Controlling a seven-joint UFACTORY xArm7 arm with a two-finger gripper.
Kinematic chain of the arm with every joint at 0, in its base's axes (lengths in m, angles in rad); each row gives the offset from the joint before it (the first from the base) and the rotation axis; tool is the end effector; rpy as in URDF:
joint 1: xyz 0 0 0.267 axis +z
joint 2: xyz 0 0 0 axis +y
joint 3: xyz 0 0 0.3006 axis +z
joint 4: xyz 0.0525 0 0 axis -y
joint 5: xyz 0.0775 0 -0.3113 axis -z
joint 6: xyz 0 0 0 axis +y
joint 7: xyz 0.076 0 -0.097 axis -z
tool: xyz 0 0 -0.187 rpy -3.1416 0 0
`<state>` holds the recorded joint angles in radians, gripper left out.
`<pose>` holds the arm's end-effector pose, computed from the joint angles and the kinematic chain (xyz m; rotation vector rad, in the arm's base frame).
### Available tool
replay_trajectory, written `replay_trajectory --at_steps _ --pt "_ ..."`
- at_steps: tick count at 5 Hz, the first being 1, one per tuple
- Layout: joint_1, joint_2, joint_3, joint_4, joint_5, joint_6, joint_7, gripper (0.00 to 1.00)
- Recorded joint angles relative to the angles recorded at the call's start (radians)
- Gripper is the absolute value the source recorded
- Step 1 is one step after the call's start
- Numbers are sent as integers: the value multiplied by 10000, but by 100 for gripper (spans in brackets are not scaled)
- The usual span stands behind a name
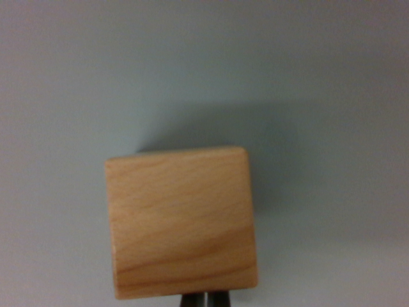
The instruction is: Push wooden cube
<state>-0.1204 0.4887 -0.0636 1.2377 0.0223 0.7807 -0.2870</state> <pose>0.5147 -0.0952 0.0467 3.1307 0.1471 -0.0519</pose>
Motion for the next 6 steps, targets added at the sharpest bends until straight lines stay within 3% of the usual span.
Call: replay_trajectory --at_steps 1,2,3,4,5,6 --pt "4 276 19 458 3 182 30 100" --pt "4 276 19 458 3 182 30 100" --pt "8 561 39 932 6 371 60 100" --pt "8 561 39 932 6 371 60 100" --pt "12 832 58 1381 9 550 89 100" --pt "12 832 58 1381 9 550 89 100"
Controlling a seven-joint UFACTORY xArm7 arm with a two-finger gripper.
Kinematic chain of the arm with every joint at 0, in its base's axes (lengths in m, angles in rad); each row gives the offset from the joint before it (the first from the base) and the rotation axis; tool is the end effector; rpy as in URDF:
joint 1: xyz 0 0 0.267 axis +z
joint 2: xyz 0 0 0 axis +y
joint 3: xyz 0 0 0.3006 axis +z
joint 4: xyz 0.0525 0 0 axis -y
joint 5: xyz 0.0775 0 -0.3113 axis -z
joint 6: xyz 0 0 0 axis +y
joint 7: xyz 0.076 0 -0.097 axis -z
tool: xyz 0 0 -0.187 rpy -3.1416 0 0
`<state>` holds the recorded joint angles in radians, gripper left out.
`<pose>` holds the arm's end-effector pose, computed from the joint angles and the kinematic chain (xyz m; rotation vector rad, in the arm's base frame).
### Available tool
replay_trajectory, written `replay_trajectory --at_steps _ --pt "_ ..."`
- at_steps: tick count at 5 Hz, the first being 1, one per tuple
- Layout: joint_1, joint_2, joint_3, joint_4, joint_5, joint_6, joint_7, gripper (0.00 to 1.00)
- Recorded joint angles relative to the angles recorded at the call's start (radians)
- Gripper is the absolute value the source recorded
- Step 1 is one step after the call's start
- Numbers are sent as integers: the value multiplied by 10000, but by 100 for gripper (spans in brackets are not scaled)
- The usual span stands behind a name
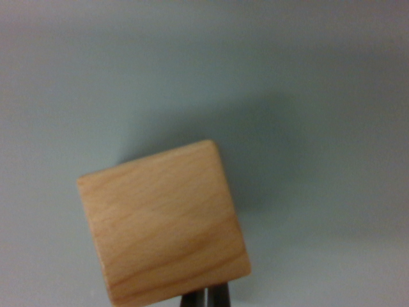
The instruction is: Push wooden cube
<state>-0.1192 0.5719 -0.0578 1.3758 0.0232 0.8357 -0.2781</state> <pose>0.5436 -0.0954 0.0453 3.1306 0.1472 -0.0520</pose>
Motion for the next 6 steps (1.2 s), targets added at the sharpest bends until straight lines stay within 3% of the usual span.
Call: replay_trajectory --at_steps 1,2,3,4,5,6 --pt "4 279 20 463 3 184 30 100" --pt "4 279 20 463 3 184 30 100" --pt "8 547 38 909 6 362 59 100" --pt "8 547 38 909 6 362 59 100" --pt "12 792 56 1315 9 523 85 100" --pt "12 792 56 1315 9 523 85 100"
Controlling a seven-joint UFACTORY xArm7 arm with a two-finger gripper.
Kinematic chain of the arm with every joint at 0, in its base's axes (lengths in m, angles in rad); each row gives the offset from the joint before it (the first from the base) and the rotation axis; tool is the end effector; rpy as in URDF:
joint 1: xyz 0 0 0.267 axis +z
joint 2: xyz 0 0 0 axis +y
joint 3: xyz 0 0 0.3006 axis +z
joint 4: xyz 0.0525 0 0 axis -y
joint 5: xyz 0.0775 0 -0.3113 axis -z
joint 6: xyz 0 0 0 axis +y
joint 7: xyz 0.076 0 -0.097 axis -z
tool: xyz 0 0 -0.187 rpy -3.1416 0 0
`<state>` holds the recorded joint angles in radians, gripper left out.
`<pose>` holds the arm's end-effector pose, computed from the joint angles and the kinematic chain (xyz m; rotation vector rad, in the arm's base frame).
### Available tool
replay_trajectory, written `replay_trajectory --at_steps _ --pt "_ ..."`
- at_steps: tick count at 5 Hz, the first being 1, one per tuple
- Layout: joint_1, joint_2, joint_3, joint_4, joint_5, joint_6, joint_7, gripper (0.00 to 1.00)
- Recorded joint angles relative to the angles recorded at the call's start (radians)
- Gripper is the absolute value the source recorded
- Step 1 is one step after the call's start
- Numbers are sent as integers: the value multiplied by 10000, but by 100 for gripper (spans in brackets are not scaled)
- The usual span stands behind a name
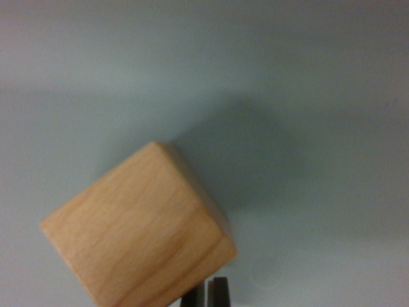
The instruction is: Push wooden cube
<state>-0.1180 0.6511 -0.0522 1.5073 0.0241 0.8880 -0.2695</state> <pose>0.5692 -0.0946 0.0430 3.1314 0.1472 -0.0517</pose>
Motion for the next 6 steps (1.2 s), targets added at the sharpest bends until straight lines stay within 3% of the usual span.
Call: replay_trajectory --at_steps 1,2,3,6 --pt "3 222 16 369 3 147 24 100" --pt "3 222 16 369 3 147 24 100" --pt "6 412 29 684 5 272 44 100" --pt "8 557 39 925 6 368 60 100"
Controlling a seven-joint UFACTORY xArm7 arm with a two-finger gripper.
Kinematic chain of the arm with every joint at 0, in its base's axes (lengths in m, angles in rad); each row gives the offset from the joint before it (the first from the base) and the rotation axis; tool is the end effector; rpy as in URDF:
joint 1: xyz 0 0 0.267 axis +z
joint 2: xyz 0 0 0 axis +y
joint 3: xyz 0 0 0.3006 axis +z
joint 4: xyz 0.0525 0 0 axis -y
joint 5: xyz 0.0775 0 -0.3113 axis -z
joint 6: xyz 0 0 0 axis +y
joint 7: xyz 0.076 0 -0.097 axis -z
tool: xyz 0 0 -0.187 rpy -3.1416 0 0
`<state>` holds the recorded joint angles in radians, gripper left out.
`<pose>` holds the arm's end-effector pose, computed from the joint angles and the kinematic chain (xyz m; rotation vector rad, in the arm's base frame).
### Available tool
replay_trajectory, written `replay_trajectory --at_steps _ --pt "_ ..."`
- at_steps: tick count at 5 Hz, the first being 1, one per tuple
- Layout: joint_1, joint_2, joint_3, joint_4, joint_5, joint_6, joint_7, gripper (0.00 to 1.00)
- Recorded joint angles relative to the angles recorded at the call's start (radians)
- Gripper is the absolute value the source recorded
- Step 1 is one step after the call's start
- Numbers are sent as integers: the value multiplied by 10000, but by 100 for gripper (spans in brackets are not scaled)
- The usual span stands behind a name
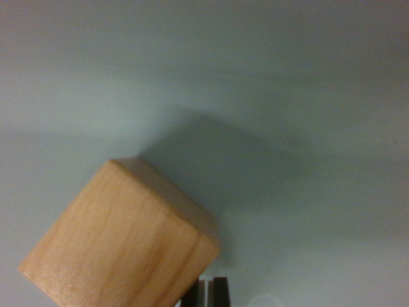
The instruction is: Push wooden cube
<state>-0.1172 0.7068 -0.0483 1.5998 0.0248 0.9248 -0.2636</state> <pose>0.5859 -0.0936 0.0407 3.1326 0.1472 -0.0514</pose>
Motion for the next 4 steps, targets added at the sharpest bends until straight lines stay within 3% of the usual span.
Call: replay_trajectory --at_steps 1,4 --pt "2 111 8 185 1 73 12 100" --pt "3 169 12 280 2 111 18 100"
